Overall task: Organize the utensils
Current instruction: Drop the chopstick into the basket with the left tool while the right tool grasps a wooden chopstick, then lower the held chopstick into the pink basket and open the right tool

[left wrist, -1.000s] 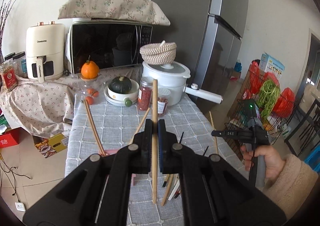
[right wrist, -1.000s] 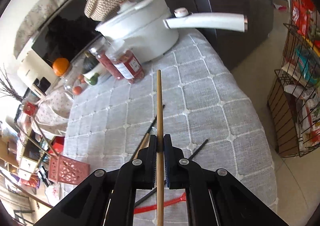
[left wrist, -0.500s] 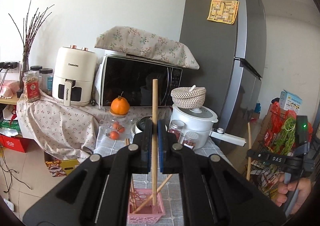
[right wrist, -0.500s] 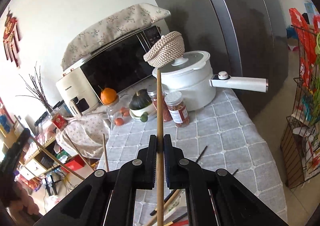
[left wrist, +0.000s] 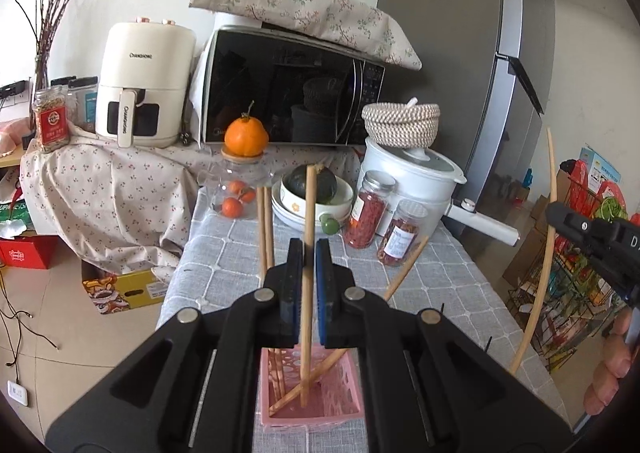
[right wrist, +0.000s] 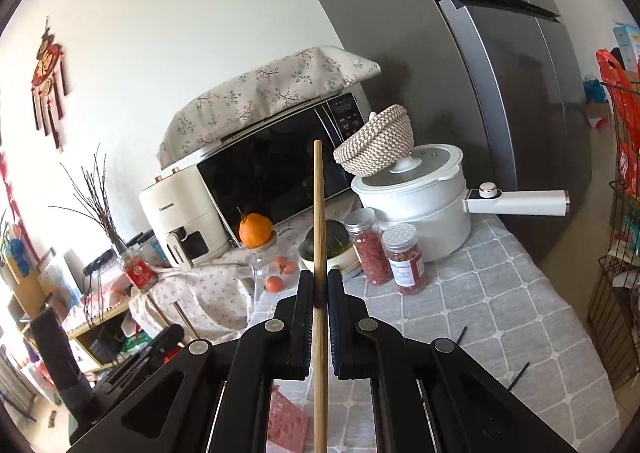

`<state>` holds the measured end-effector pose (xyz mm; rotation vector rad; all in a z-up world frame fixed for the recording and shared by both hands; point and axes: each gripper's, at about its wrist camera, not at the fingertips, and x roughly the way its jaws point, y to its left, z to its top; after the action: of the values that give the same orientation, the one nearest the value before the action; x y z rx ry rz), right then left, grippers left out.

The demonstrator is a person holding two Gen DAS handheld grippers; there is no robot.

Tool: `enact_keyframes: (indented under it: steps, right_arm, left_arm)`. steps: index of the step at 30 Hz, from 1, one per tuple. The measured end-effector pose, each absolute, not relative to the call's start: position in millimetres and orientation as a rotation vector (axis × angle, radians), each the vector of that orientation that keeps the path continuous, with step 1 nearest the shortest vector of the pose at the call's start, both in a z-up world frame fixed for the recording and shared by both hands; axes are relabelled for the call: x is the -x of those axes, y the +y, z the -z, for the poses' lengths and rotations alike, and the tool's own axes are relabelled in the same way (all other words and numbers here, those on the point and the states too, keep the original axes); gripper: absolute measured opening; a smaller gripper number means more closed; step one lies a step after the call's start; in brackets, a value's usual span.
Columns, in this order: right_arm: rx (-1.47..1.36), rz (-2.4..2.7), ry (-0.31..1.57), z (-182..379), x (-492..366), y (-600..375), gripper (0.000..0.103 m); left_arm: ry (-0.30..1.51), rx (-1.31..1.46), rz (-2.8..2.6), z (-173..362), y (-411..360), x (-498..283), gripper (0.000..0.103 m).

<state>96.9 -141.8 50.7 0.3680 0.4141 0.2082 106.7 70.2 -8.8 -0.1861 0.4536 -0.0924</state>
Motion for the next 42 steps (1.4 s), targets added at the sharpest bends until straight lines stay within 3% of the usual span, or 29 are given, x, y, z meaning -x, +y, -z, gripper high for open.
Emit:
enact_keyframes:
  steps: [1,5,10,18,32,35,38,40,42]
  right_arm:
    - [-0.369,-0.207,0.408,-50.2,-97.5,-137.4,0.007]
    - [-0.373,-0.202,0.384,-47.6,-101.7,-114.3,0.007]
    - [-0.386,-0.196,0.358,-40.7,-109.0,-82.6,0.007]
    - [-0.342,-0.121,0.292,-24.8,-118.3,-34.8,0.007]
    - [-0.243,-0.045,0.28,2.3,-107.8,0.2,0.009]
    - [-0.256,-0.088,0.29,-7.0,-101.0,-4.6,0.016]
    - [-0.263,-0.13,0.303,-19.0,-94.9,-13.5,0.031]
    - [-0.271,-0.152,0.32,-26.3,-91.4,-24.8,0.047]
    - [-0.269,-0.166,0.355,-31.9,-91.7,-38.7,0.051]
  left_arm:
    - [0.467,0.191,0.097,8.7,71.1,-106.4,0.011]
    - [0.481,0.199,0.079,-0.6,79.9,-96.4,0.047]
    - [0.554,0.167,0.021,-4.4,99.4,-85.1,0.059]
    - [0.678,0.156,-0.041,15.3,132.6,-81.5,0.06]
    - [0.72,0.144,-0.05,24.2,145.1,-80.8,0.062]
    - [0.719,0.131,-0.041,23.1,141.2,-78.3,0.067]
    - [0.716,0.119,-0.031,21.1,136.4,-75.2,0.073]
    - [0.716,0.115,-0.02,19.6,132.5,-73.1,0.075]
    - [0.726,0.109,0.0,19.0,126.6,-71.8,0.079]
